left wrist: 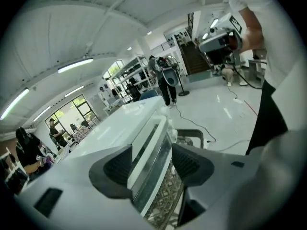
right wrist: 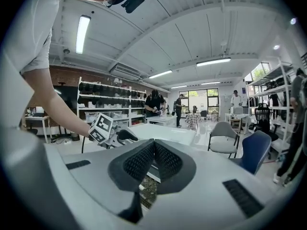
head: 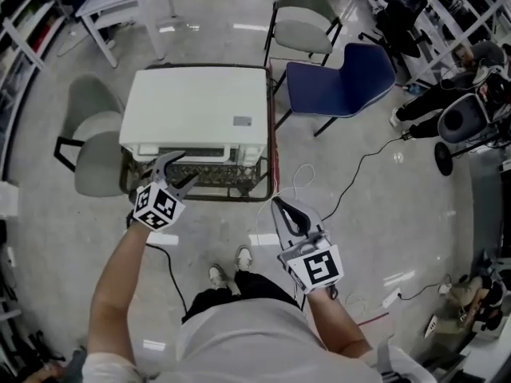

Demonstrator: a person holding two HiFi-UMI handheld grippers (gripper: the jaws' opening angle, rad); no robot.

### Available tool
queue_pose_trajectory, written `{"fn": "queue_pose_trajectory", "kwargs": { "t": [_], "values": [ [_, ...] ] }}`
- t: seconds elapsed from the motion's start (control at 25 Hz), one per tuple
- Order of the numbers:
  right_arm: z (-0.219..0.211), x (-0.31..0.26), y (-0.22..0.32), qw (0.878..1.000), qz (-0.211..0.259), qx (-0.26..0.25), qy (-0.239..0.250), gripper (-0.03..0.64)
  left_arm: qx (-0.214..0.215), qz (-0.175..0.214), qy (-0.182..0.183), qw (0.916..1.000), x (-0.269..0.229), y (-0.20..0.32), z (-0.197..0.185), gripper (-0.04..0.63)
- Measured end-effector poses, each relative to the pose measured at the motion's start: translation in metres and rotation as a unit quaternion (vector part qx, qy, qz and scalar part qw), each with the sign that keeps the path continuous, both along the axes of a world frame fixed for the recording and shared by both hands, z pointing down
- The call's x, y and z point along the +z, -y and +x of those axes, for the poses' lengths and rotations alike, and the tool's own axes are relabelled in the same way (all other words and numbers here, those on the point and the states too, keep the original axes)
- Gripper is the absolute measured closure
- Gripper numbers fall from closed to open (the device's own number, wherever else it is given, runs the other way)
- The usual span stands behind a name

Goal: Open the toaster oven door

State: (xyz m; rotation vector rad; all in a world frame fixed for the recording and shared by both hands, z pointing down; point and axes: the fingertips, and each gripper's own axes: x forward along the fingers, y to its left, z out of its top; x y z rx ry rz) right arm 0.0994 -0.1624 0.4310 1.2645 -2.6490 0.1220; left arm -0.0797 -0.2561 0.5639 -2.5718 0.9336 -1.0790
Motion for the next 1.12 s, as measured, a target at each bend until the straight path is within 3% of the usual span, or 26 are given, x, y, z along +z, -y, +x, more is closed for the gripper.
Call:
{"fn": "queue_pose_trajectory", "kwargs": {
  "t": [0.16, 0.28, 0.36, 0.64, 1.12],
  "values": [
    [0.005, 0.009, 0.004, 1.0, -0.01, 0.001, 0.001, 0.594, 0.015, -0.031, 0.089, 0.9954, 0.035, 0.012, -0.005, 0.325],
    [0.005, 0.016, 0.005, 1.0, -0.016, 0.0, 0.002, 0.594, 0.005, -0.018, 0.126, 0.9918, 0.04, 0.023, -0.01, 0.355],
    [0.005, 0.019, 0.006, 1.0, -0.017, -0.001, 0.002, 0.594, -0.004, -0.008, 0.13, 0.9915, 0.038, 0.029, -0.013, 0.435],
    [0.0, 0.022, 0.005, 1.0, -0.021, -0.01, 0.001, 0.594, 0.007, -0.005, 0.151, 0.9884, 0.04, 0.023, -0.013, 0.451],
    [-0.009, 0.025, -0.001, 0.999, -0.026, -0.027, 0.001, 0.594, -0.008, -0.007, 0.15, 0.9887, 0.048, -0.005, -0.012, 0.453]
  ]
}}
